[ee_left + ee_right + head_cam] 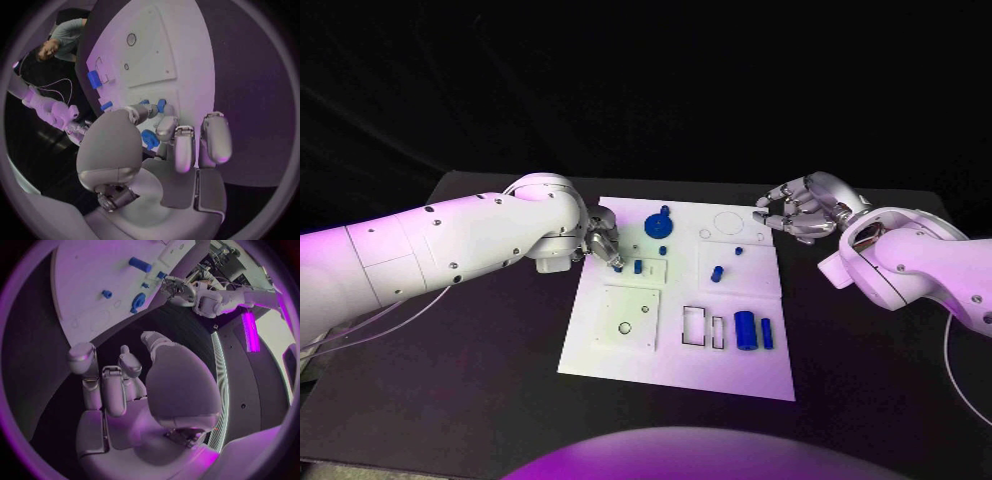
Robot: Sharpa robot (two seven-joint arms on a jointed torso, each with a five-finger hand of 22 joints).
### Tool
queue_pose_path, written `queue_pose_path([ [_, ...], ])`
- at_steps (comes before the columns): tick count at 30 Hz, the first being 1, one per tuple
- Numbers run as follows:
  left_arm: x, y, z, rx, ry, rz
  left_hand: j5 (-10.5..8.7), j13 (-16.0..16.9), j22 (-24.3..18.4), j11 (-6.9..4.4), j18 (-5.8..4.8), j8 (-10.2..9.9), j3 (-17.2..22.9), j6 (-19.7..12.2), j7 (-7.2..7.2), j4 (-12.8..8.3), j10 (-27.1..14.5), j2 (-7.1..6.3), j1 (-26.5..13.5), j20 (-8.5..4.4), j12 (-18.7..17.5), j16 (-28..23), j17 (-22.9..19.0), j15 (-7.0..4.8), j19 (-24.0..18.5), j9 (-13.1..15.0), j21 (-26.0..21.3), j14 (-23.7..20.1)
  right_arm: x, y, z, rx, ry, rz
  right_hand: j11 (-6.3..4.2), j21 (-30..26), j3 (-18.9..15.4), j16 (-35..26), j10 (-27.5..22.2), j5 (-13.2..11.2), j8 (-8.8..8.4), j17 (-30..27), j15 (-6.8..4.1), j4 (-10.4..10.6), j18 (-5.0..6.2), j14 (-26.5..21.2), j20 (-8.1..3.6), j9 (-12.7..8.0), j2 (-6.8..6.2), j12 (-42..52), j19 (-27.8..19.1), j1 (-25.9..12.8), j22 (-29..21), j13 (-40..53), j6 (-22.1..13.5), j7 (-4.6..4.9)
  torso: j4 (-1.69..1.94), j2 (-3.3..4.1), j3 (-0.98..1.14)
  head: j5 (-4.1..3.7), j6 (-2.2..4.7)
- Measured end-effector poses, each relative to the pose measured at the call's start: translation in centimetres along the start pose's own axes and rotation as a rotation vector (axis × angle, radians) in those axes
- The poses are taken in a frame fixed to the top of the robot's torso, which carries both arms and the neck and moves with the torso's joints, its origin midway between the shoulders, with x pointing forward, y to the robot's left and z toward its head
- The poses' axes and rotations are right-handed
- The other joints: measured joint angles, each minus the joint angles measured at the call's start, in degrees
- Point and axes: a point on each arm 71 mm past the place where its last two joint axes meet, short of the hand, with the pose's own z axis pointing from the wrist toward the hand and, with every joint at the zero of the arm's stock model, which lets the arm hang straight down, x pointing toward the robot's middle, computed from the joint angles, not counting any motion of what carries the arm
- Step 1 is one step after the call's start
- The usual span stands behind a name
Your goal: Assemble the parts on the task board
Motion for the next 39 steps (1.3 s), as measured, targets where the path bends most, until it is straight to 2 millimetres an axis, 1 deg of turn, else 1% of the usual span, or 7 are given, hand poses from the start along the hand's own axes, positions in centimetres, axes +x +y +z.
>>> queue_pose_path([
  [28,-0.11,-0.43,0.79,-0.03,0.007,-0.001,0.22,-0.37,-0.02,0.03,0.0,0.0,0.03,0.7,-0.07,-0.03,0.0,-0.2,-0.66,0.0,0.0,0.0,0.0,-0.2,0.0,-0.07,0.0,-0.21,0.05,0.02,0.0,-0.001,0.001,0.001,0.0,-0.35,0.49,0.0,0.0,0.0,0.0,0.0,0.0,-0.16,0.0,0.0,0.0,0.08,-0.31,0.0,0.0,-0.31,0.0,-0.17,0.0,0.0,-0.02,0.02,0.04,-0.2,-0.16],
  [31,-0.12,-0.4,0.79,-0.03,0.008,-0.004,-0.94,-1.04,-0.02,0.04,0.0,-0.6,0.03,0.71,-0.08,-0.03,0.0,0.34,-1.23,0.0,-0.56,0.0,0.0,-0.2,0.0,-0.08,0.0,-0.21,0.05,0.01,0.0,0.0,0.001,0.001,0.0,-0.35,0.49,0.0,0.0,0.0,0.0,0.0,0.0,-0.16,0.0,0.0,0.0,0.08,-0.31,0.0,0.0,-0.32,0.0,-0.17,0.0,0.0,-0.02,-0.01,0.04,-0.24,-0.18],
  [33,-0.15,-0.28,0.79,-0.033,0.01,-0.008,-1.44,-1.83,-0.02,0.04,0.0,-1.43,-0.37,0.87,-0.94,-0.46,0.0,0.09,-2.84,0.0,-1.04,0.0,0.0,-0.21,0.0,-0.31,0.0,-0.21,0.03,-0.01,0.0,0.0,0.001,0.0,0.0,-0.35,0.49,-0.01,0.0,0.0,0.0,0.0,0.0,-0.16,0.0,0.0,0.0,0.08,-0.39,-0.01,0.0,-0.39,0.0,-0.17,0.0,0.0,-0.01,-0.02,0.04,-0.27,-0.18],
  [34,-0.16,-0.23,0.79,-0.034,0.01,-0.01,-1.94,-2.15,-0.02,-0.09,0.0,-1.78,0.17,1.08,-1.58,-1.61,-0.12,-0.12,-4.22,0.0,-1.34,0.0,0.0,-0.21,0.0,-0.39,-0.3,-0.22,0.03,-0.02,0.0,0.0,0.001,0.0,0.0,-0.35,0.49,-0.23,0.0,0.0,0.0,0.0,0.0,-0.16,0.0,0.0,0.0,0.08,-0.38,-0.23,0.0,-0.38,-0.09,-0.26,0.0,0.0,-0.01,-0.02,0.05,-0.27,-0.2],
  [35,-0.17,-0.18,0.79,-0.035,0.01,-0.013,-2.82,-2.32,-0.02,-0.23,0.0,-2.04,1.81,1.18,-1.85,-3.4,-0.26,-0.28,-5.36,0.0,-1.51,0.0,0.0,-0.21,0.0,-0.5,-0.51,-0.22,0.02,-0.02,-0.01,0.0,0.001,0.0,0.0,-0.35,0.49,-0.22,0.0,0.0,0.0,0.0,0.0,-0.16,0.0,0.0,0.0,0.07,-0.38,-0.23,0.0,-0.38,-0.12,-0.26,0.0,0.0,0.01,-0.03,0.04,-0.28,-0.21],
  [37,-0.18,-0.12,0.79,-0.038,0.01,-0.016,-4.96,-2.53,-0.02,-0.49,0.0,-2.6,2.16,1.57,-2.29,-3.76,-0.6,-0.73,-7.55,0.0,-1.52,0.0,0.0,-0.21,0.0,-0.72,-0.69,-0.21,0.02,-0.03,-0.01,0.0,0.001,0.0,0.0,-0.35,0.49,-0.23,0.0,0.0,0.0,0.0,0.0,-0.16,0.0,0.0,0.0,0.07,-0.38,-0.23,0.0,-0.38,-0.12,-0.26,0.0,0.0,0.01,-0.03,0.04,-0.3,-0.22],
  [39,-0.17,0.07,0.81,-0.044,0.011,-0.02,-8.67,-2.68,-0.02,-0.09,0.0,-3.21,-0.05,2.02,-3.08,-1.54,-1.0,-1.28,-10.26,0.0,-1.52,0.0,0.0,-0.21,0.0,-0.99,-0.91,-0.21,0.02,-0.04,-0.01,0.001,0.0,0.0,0.0,-0.35,0.49,-0.22,0.0,0.0,0.0,0.0,0.0,-0.16,0.0,0.0,0.0,0.07,-0.38,-0.23,0.0,-0.38,-0.12,-0.28,0.0,0.0,0.02,-0.04,0.04,-0.3,-0.22],
])
